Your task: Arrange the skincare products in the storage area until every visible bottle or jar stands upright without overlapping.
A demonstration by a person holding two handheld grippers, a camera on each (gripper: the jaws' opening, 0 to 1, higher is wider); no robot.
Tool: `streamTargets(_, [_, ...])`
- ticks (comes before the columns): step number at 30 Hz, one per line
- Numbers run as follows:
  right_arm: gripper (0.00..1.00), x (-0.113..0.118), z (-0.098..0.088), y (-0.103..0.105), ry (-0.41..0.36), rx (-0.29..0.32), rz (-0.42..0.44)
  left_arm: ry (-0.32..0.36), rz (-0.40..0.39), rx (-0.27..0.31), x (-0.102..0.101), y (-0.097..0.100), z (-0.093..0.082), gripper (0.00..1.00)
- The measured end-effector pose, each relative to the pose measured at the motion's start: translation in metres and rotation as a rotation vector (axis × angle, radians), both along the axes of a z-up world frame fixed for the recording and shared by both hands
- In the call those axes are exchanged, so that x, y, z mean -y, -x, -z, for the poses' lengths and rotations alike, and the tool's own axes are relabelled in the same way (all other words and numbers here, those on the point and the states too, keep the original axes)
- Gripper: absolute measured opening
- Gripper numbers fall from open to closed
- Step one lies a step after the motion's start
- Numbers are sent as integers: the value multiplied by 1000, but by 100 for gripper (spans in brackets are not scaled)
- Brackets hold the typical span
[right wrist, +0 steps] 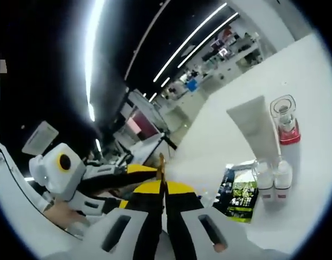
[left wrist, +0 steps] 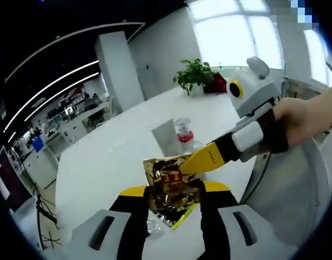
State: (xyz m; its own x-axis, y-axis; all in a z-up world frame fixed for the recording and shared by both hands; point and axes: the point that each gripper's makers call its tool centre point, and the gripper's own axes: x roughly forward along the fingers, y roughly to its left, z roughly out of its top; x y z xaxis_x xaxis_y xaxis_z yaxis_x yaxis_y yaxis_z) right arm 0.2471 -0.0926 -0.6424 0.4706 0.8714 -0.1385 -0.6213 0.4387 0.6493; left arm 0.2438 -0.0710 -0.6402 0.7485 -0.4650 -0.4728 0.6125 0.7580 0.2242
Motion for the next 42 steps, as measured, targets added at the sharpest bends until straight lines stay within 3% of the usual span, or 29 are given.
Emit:
streamTargets(7, [1,0,-1,3,26,16,-14,23,28,-17,-1,4,-1,40])
streamTargets(15, [1,0,3,5,36,11,-36,78,3,-78,-21,10,10,39])
streamTargets(19, [1,-6,1,5,48,29,-65,175,-24,-134,-34,12,13,36])
streamTargets(23, [1,-15,0,11,50,30,-105,334,-49,-201,-41,15,12,29])
streamTargets(26, [1,-21,2,14,59,29,-138,325,-45,-203,-52,15,16,24])
streamTargets(27, [1,-23,2,16,60,31,-150,332,-42,-228,-55,18,20,22])
streamTargets(30, [1,-28,3,19,50,23,-173,440,-60,-270,-55,20,19,17])
streamTargets(32, [1,-32,3,21,52,25,-188,449,-53,-269,-58,20,20,17])
streamTargets(35, [1,-36,4,21,48,24,-209,530,-32,-312,-53,23,21,14])
streamTargets(42, [1,-43,5,16,71,41,-238,534,-60,-323,-61,23,26,7])
